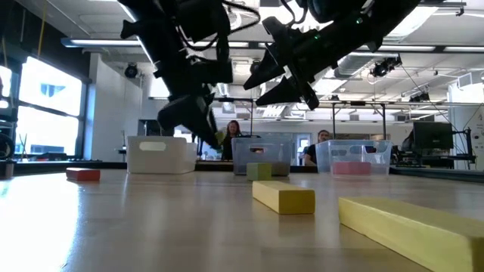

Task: Sort & place blocks by color
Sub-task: Put the green block into the white bin

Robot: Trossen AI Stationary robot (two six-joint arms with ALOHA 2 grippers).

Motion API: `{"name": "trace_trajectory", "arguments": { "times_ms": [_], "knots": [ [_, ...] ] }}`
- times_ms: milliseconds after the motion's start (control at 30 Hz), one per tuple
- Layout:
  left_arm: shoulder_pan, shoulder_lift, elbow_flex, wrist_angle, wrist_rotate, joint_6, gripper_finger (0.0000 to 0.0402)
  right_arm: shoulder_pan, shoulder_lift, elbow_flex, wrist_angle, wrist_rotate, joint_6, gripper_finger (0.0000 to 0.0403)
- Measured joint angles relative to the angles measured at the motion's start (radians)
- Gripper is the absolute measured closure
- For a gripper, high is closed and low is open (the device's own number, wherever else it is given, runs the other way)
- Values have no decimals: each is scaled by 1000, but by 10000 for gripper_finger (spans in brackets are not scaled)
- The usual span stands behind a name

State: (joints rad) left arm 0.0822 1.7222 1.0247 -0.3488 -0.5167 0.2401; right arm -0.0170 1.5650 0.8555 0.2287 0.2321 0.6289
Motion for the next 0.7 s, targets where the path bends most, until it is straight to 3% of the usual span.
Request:
{"name": "trace_trajectory", "arguments": {
  "times_ms": [333,700],
  "knots": [
    [-65,-1,0,177,-177,45,314,0,0,0,-4,0,0,206],
    [-98,-2,0,302,-251,121,314,-1,0,0,-3,8,0,206]
  ]
}}
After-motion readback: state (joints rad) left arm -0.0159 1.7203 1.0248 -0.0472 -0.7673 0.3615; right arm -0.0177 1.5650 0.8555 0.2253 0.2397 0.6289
